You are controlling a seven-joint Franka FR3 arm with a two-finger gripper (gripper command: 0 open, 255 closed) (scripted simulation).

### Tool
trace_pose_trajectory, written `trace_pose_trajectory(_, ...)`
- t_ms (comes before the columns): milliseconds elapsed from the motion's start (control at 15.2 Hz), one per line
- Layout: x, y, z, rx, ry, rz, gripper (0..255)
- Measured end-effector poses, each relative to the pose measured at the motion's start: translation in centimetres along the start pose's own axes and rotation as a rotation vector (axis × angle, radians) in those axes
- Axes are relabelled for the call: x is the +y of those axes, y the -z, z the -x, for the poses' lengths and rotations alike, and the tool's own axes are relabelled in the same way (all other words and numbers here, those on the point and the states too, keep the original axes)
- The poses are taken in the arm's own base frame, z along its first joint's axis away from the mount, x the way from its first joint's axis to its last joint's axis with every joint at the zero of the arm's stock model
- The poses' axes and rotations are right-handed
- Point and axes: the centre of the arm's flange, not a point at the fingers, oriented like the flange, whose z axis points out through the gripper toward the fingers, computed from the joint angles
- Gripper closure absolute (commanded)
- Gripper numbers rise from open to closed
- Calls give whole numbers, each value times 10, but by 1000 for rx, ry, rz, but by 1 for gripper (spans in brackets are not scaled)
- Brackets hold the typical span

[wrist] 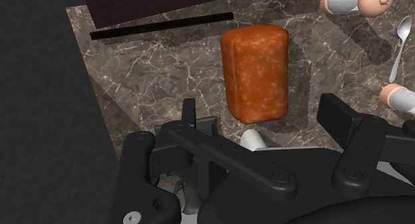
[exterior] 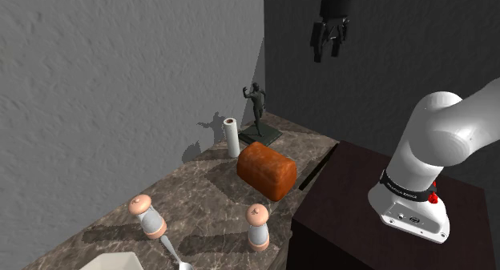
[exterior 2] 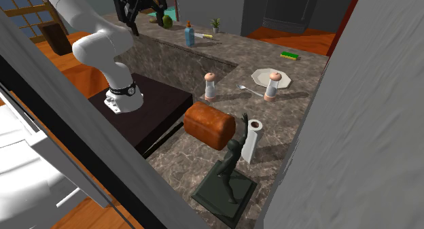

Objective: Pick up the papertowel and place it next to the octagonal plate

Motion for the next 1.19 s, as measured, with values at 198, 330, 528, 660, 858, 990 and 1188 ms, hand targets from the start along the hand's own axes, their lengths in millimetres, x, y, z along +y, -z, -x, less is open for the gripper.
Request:
trace_pose_trajectory(198, -6, -10, -13, -1, -6, 0, 0)
trace_pose_trajectory(330, -14, -26, -30, -2, -14, 1, 0)
trace_pose_trajectory(528, -21, -48, -57, -1, -29, 2, 0)
trace_pose_trajectory(660, -33, -63, -82, -1, -38, 1, 0)
trace_pose_trajectory(858, -43, -85, -107, 0, -53, 2, 0)
trace_pose_trajectory(990, -53, -102, -128, -1, -63, 2, 0)
trace_pose_trajectory(1188, -68, -126, -156, 0, -77, 2, 0)
